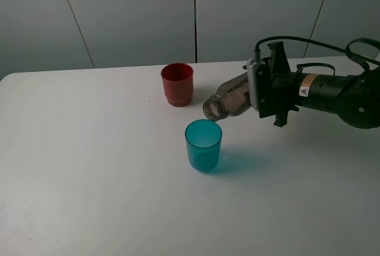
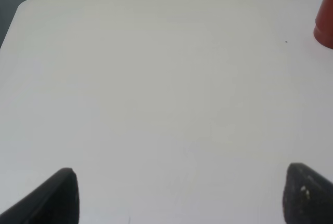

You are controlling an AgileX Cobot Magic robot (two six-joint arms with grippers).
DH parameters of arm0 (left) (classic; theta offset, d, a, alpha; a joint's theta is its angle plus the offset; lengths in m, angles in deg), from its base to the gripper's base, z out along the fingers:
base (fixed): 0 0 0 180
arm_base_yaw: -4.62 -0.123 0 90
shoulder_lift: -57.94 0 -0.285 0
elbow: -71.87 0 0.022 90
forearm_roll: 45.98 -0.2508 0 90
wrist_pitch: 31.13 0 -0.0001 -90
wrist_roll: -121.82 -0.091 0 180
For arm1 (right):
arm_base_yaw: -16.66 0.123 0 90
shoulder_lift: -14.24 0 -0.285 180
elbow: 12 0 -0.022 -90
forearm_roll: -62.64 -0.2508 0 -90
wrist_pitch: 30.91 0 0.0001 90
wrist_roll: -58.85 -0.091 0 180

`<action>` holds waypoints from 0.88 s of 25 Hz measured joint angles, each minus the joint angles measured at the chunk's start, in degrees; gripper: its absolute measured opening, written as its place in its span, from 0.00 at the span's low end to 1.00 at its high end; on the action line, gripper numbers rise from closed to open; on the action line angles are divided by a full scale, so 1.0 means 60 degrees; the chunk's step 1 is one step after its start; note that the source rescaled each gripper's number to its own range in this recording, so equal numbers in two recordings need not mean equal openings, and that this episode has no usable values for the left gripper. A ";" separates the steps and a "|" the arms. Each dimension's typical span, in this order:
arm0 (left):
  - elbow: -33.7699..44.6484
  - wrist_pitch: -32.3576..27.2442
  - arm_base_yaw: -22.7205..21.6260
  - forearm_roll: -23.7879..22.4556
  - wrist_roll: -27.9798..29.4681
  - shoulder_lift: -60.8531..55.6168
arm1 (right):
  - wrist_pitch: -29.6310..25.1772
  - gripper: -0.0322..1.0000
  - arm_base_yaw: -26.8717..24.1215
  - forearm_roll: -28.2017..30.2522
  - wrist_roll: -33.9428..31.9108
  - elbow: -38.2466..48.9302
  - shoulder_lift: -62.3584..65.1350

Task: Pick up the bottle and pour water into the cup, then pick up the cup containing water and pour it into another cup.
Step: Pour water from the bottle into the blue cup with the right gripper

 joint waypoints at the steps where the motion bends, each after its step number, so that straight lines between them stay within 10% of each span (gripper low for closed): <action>1: 0.0000 0.0000 0.0000 0.0000 0.0000 0.0000 | 0.0000 0.03 0.0000 -0.0034 0.0000 0.0000 0.0000; 22: 0.0000 0.0000 0.0000 0.0000 0.0000 0.0000 | -0.0141 0.03 0.0000 0.0953 0.0047 -0.0380 0.0000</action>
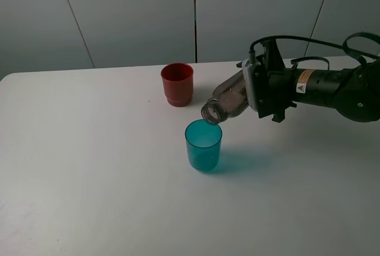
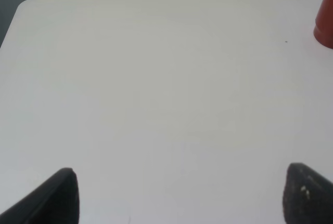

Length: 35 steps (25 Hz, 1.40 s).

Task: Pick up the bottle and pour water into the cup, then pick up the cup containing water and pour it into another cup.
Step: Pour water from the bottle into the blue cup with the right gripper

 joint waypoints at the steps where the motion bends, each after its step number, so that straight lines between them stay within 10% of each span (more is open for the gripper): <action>1: 0.0000 0.0000 0.0000 0.0000 -0.0021 0.0000 | 0.0000 0.03 0.0000 0.0038 0.0000 0.0000 0.0000; 35: 0.0000 0.0000 0.0000 0.0000 -0.0023 0.0000 | 0.0072 0.03 0.0050 -0.0432 0.1352 -0.0202 0.0516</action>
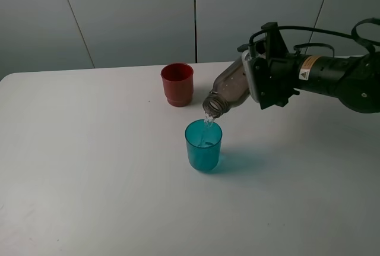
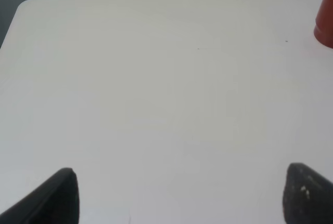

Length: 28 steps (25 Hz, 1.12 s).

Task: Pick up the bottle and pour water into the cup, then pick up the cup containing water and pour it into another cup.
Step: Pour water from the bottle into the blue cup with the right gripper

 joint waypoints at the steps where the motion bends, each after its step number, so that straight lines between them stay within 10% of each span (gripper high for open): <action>1: 0.0000 0.0000 0.0000 0.0000 0.0000 0.0000 | -0.0078 0.03 0.0016 0.0000 0.0019 -0.0054 0.0000; 28: 0.0000 0.0000 0.0000 0.0000 0.0000 0.0000 | -0.0353 0.03 0.0060 0.0076 0.0408 -0.0347 0.0036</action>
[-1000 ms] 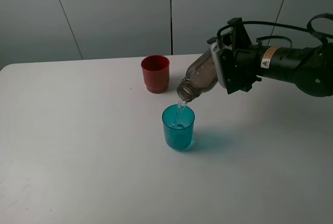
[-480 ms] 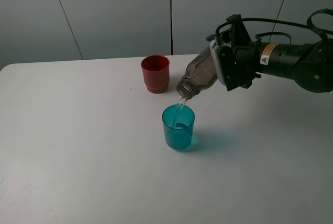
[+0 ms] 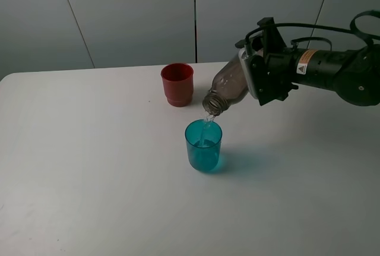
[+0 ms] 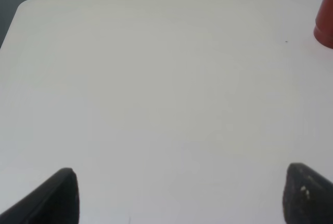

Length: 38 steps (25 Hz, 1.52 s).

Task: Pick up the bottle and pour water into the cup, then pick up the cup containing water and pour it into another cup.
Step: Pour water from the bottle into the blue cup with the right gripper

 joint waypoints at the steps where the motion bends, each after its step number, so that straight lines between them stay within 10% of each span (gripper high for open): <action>1: 0.0000 0.0000 0.0000 0.0000 0.0000 0.0000 | 0.0000 0.03 0.0000 0.0000 0.0055 0.0000 0.0000; 38: 0.0000 0.0000 0.0000 0.0000 0.0000 0.0000 | -0.0063 0.03 0.0000 0.0245 0.0692 -0.0414 0.0003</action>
